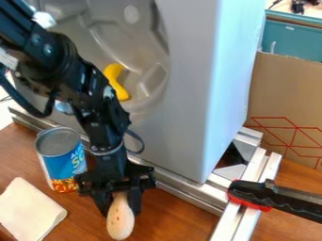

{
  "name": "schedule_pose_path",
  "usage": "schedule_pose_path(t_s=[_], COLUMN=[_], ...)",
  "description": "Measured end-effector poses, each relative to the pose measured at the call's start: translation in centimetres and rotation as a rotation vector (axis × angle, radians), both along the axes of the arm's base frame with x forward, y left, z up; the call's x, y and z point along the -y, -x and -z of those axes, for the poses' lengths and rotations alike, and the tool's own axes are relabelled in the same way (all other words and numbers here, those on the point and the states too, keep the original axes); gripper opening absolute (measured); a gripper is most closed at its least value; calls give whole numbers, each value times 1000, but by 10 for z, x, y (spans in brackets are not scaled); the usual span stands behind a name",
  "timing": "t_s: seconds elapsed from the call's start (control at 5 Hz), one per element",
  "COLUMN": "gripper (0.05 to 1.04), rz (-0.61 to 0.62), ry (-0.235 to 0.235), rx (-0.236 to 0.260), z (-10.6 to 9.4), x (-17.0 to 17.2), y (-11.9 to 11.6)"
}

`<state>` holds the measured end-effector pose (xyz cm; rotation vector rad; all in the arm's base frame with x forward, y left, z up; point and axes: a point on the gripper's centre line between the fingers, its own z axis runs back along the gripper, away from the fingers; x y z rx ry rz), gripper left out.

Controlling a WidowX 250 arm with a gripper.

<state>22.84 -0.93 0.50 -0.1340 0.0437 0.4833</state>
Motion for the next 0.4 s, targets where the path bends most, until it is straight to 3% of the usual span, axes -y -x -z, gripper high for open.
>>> schedule_pose_path(t_s=[0.2, 0.4], gripper=[593, 593], rz=[63, 50], ry=[-80, -159], rx=[34, 162], z=[-29, -64], x=[-13, -41], y=[5, 1])
